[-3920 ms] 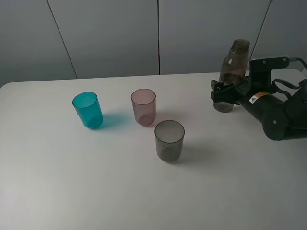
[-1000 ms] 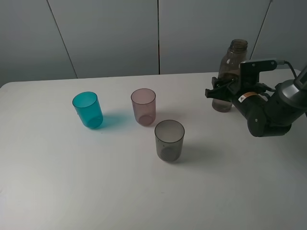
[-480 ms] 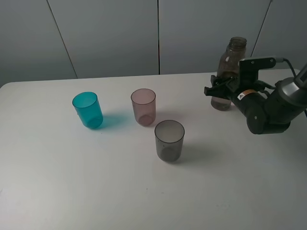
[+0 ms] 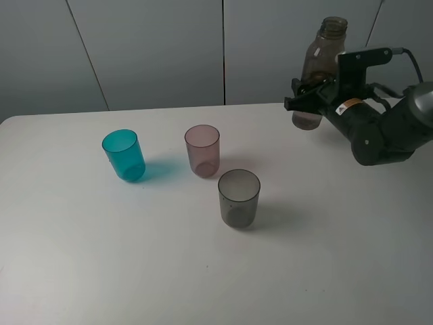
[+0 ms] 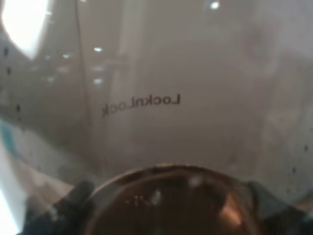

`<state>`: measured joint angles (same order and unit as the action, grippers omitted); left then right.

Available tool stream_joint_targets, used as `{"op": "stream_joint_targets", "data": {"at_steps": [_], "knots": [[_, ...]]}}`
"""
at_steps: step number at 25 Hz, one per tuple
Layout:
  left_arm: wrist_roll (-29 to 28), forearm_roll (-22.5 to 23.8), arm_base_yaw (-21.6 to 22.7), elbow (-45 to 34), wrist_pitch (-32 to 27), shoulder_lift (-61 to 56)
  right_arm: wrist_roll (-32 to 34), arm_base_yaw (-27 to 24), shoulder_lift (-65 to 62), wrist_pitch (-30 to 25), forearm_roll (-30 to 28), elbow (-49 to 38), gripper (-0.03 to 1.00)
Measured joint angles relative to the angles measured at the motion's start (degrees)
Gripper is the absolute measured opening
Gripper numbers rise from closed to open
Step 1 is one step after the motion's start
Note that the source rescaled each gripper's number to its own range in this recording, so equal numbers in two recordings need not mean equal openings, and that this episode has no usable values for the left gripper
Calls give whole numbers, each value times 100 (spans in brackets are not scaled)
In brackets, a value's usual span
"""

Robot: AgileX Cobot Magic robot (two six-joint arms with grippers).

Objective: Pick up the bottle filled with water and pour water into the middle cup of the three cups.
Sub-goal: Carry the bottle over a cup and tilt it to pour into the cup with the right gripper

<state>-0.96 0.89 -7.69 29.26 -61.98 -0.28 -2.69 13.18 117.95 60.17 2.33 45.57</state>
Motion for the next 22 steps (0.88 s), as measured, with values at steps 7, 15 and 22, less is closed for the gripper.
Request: {"op": "stream_joint_targets", "data": {"at_steps": [7, 15, 22], "knots": [[-12, 0, 0, 0, 0, 0, 487, 0, -47, -818, -1509, 965, 0], [-12, 0, 0, 0, 0, 0, 914, 0, -47, -873, -2800, 1840, 0], [-12, 0, 0, 0, 0, 0, 940, 0, 352, -828, -3637, 2371, 0]]}}
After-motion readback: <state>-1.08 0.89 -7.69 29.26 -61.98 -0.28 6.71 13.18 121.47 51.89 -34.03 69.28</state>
